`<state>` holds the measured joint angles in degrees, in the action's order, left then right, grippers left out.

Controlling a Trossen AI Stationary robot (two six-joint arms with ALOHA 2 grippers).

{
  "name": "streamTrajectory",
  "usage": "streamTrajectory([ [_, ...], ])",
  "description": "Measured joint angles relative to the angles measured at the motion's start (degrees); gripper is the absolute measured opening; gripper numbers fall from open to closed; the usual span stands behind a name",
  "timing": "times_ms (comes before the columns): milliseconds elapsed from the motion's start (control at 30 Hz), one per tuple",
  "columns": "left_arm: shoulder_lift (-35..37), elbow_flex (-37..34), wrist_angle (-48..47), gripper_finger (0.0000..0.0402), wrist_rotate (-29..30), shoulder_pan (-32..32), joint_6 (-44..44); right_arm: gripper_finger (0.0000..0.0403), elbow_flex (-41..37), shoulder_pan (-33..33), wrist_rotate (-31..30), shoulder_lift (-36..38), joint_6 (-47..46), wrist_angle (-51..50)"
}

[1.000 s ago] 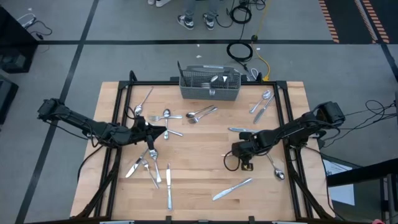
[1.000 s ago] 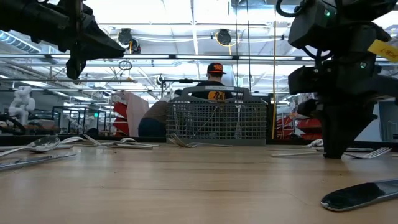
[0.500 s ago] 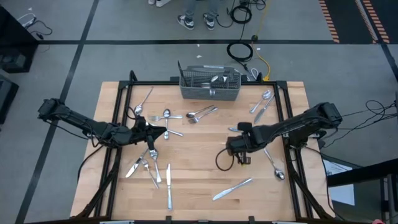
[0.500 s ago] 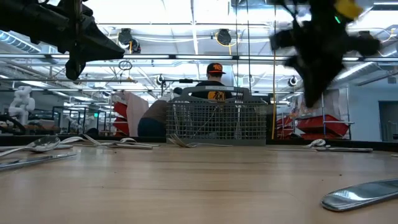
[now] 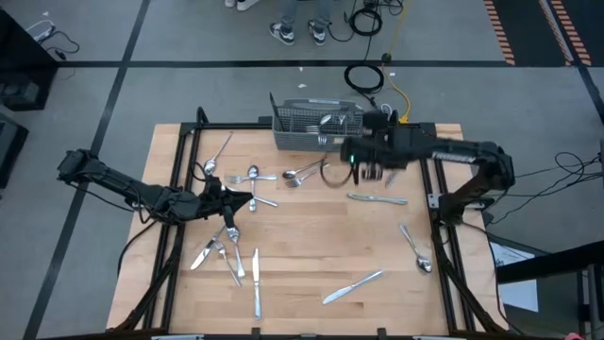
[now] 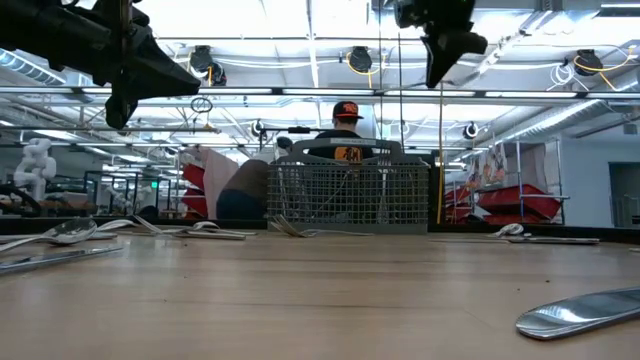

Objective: Sort silverware

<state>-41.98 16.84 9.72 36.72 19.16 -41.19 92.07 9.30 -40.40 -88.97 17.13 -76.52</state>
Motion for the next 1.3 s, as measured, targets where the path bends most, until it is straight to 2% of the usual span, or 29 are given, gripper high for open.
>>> streamTrajectory([
  [200,0.0,0.0,-0.1,0.0048,0.6,0.0,0.0,0.0000,5.0,9.3,-6.2,-5.6,20.0,-0.2],
  [367,0.0,0.0,-1.5,0.0048,1.8,0.0,0.0,0.0000,9.1,10.8,-12.7,-12.9,32.7,0.1],
  [533,0.0,0.0,-3.9,0.0048,3.5,0.0,0.0,0.0000,10.0,11.4,-14.1,-18.9,41.7,-0.1],
  [733,0.0,0.0,-6.0,0.0048,4.1,0.0,-0.3,0.0000,10.0,13.5,-17.5,-24.0,44.0,3.2],
  [900,0.0,0.0,-6.1,0.0048,4.1,0.0,-0.3,0.0000,10.0,15.1,-18.9,-24.9,45.5,4.8],
  [1300,0.0,0.0,-6.4,0.0048,4.1,0.0,0.0,0.0000,9.7,16.5,-11.9,-25.1,47.2,6.2],
])
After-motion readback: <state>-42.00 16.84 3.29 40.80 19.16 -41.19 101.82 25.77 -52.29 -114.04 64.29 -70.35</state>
